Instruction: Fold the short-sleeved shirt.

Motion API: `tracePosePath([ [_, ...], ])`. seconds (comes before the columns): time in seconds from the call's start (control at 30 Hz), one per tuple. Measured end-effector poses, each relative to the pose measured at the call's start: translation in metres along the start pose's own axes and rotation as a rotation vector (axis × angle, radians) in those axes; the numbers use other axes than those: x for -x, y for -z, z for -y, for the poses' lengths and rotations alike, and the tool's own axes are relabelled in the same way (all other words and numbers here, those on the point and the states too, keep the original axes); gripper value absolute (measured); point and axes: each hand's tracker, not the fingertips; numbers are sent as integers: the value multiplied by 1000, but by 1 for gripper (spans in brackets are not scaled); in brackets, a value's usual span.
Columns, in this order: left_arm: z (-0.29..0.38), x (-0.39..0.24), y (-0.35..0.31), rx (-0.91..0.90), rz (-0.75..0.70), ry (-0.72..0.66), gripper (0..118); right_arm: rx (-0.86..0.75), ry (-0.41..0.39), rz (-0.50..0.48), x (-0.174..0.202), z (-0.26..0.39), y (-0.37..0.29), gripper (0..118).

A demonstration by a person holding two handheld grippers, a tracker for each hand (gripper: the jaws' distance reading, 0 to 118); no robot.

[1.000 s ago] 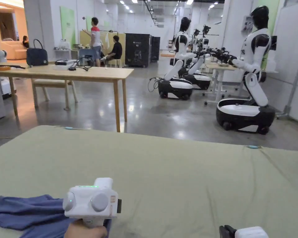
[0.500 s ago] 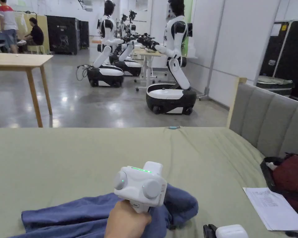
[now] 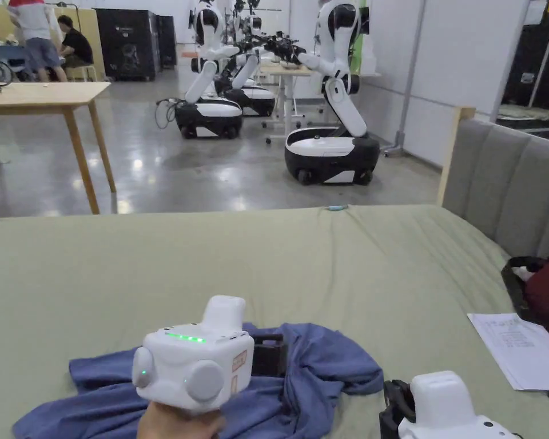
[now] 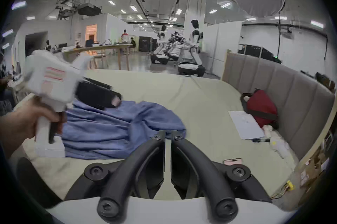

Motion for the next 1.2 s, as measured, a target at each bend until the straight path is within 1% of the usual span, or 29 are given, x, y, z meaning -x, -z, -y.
tracePosePath([
  [0.03, 4, 16, -27, -19, -22, -1, 111, -1, 30, -15, 4, -3, -1, 7],
  [0.17, 21, 83, -109, -68, -170, -73, 112, -12, 16, -16, 25, -9, 1, 8],
  [0.2, 28, 103, -121, -41, -182, -111, 112, -7, 25, -32, 30, -11, 3, 7],
  [0.23, 37, 120, -138, -49, -155, -130, 111, 0, 38, -46, 35, -12, 4, 8],
  [0.27, 44, 135, -149, -55, -124, -143, 107, 7, 47, -53, 39, -12, 6, 8],
  [0.3, 49, 148, -158, -56, -129, -137, 91, 14, 59, -64, 43, -13, 8, 8],
  [0.33, 51, 160, -162, -8, -203, -137, 41, 16, 66, -70, 46, -12, 8, 8],
  [0.37, 54, 171, -163, 19, -319, -103, 0, 18, 70, -76, 50, -12, 8, 8],
  [0.4, 58, 184, -165, 17, -434, -99, 0, 20, 70, -80, 54, -12, 6, 8],
  [0.43, 57, 202, -163, 35, -418, -85, 0, 22, 65, -83, 57, -11, 6, 8],
  [0.47, 57, 205, -157, 69, -408, -112, 0, 24, 60, -84, 59, -10, 5, 8],
  [0.5, 57, 217, -151, 88, -441, -151, 0, 27, 49, -85, 61, -8, 6, 8],
  [0.53, 57, 226, -142, 98, -485, -157, 0, 33, 37, -84, 63, -7, 7, 8],
  [0.57, 61, 234, -130, 214, -472, -190, 0, 40, 26, -81, 63, -6, 9, 8],
  [0.6, 67, 238, -120, 243, -478, -186, 0, 47, 19, -78, 63, -4, 12, 7],
  [0.7, 71, 251, -79, 313, -393, -198, 0, 73, 18, -67, 57, 0, 20, 8],
  [0.73, 76, 249, -69, 342, -382, -176, 21, 79, 21, -61, 54, 1, 23, 8],
  [0.77, 78, 250, -55, 356, -381, -167, 58, 84, 25, -55, 50, 2, 26, 7],
  [0.8, 80, 253, -41, 358, -384, -168, 98, 90, 30, -48, 46, 2, 28, 7],
  [0.83, 83, 259, -26, 369, -382, -179, 107, 97, 33, -37, 42, 2, 32, 7],
  [0.87, 89, 260, -20, 392, -385, -187, 101, 103, 34, -28, 38, 2, 35, 8],
  [0.97, 94, 272, 8, 415, -452, -164, 101, 114, 37, -1, 25, 3, 41, 8],
  [1.03, 98, 278, 25, 428, -449, -162, 102, 126, 24, 30, 15, 5, 49, 8],
  [1.07, 101, 278, 31, 463, -449, -157, 102, 136, 21, 64, 6, 7, 54, 8],
  [1.1, 106, 275, 36, 517, -443, -137, 99, 148, 29, 86, -3, 8, 60, 8],
  [1.13, 110, 268, 34, 540, -432, -111, 83, 158, 40, 106, -13, 8, 66, 8],
  [1.17, 116, 261, 33, 547, -406, -92, 64, 169, 48, 124, -23, 8, 73, 8],
  [1.2, 117, 254, 27, 487, -354, -125, 42, 188, 49, 152, -35, 10, 83, 8],
])
